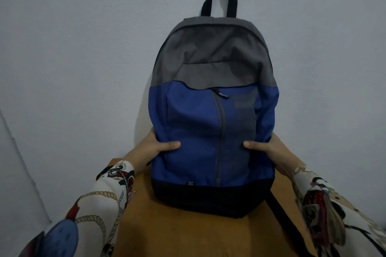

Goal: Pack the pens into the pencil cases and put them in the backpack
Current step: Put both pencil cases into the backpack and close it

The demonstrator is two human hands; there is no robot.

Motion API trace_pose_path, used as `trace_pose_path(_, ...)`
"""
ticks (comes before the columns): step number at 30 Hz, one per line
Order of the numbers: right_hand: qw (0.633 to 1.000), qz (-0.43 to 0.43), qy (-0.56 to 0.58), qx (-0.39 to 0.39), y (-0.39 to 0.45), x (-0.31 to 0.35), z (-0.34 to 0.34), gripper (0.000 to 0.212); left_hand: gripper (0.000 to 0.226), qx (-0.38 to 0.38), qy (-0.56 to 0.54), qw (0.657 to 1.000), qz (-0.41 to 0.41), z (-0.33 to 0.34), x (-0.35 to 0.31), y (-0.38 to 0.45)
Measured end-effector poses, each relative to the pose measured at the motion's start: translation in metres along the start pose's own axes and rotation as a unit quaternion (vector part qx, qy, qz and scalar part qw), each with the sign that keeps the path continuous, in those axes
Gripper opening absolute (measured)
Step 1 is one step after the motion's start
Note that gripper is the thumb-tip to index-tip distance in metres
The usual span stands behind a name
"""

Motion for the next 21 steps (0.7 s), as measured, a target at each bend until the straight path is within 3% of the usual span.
trace_pose_path(6,0.994,0.014,0.009,-0.104,-0.021,-0.021,-0.012,0.066,0.124,0.000,0.063,0.997,-0.042,-0.013,0.019,-0.023)
trace_pose_path(11,0.985,-0.001,0.030,-0.167,-0.043,-0.039,-0.009,0.070,0.122,-0.033,0.103,0.993,-0.050,-0.014,0.031,-0.042)
trace_pose_path(15,0.978,-0.024,0.046,-0.204,-0.067,-0.048,-0.001,0.047,0.128,-0.045,0.141,0.988,-0.049,-0.016,0.035,-0.057)
trace_pose_path(19,0.974,-0.054,0.025,-0.217,-0.090,-0.054,0.012,0.036,0.079,-0.083,0.208,0.973,-0.061,-0.019,0.040,-0.067)
trace_pose_path(21,0.973,-0.061,0.014,-0.220,-0.096,-0.058,0.018,0.033,0.067,-0.092,0.223,0.969,-0.060,-0.018,0.041,-0.069)
Point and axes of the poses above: each hand's wrist, its own y-axis towards the middle knuckle, its own z-axis out of the palm, x = y × z, the point moved 7 cm from there along y, towards the middle knuckle, and after that the axes turned 5 degrees about x, right-handed, at the moved point
